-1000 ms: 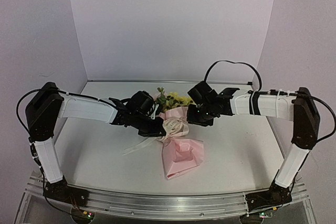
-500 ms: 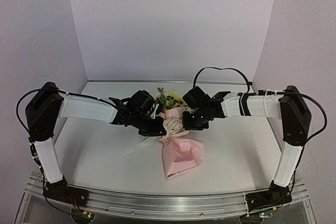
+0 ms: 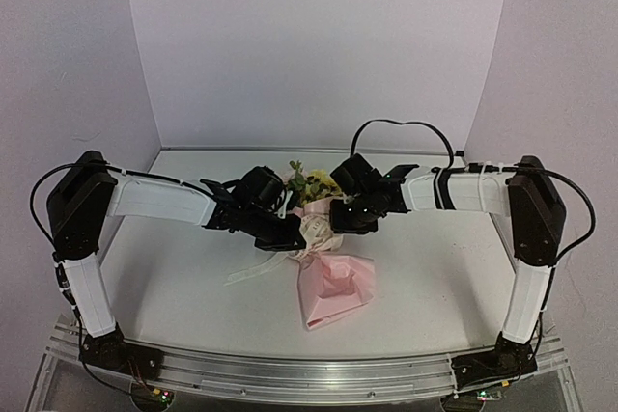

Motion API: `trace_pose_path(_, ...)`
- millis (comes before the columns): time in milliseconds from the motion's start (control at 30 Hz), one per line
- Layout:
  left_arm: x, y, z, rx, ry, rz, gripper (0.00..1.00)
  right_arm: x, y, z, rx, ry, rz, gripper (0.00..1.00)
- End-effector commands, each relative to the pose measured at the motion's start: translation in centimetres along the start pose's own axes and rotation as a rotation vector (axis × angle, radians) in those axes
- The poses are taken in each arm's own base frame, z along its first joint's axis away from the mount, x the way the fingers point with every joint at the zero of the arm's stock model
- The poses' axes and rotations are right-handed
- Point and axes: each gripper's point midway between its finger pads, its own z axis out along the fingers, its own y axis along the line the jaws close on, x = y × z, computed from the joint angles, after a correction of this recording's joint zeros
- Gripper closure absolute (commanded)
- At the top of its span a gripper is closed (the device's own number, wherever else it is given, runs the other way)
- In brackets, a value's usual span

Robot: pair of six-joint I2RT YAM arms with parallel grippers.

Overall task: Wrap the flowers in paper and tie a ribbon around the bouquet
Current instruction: Cross the half-tied ribbon over the folded bouquet.

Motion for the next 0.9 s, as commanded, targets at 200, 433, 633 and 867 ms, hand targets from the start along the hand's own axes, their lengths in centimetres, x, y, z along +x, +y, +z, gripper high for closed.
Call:
trace_pose_path(200, -1.3, -0.5, -0.2, -0.001, -0.021, -0.007, 1.00, -3.0, 1.3, -5.3, -0.068, -0.118, -0.011, 0.71)
trace_pose_path(433, -1.1, -0.4, -0.1, -0.003, -0.012, -0.006, 1.00, -3.3, 3.1, -4.2, -0.082, -0.064, -0.142, 0.68)
trace_pose_path(633, -0.8, -0.2, 0.1, -0.007, 0.000, -0.008, 1.00, -3.1, 5.0, -3.2, -0.047, -0.033, -0.261, 0.68)
trace_pose_path(867, -0.9, -0.3, 0.1, -0.006, 0.001, -0.004, 1.00, -2.6, 5.0, -2.3, -0.001, -0.012, -0.316, 0.68)
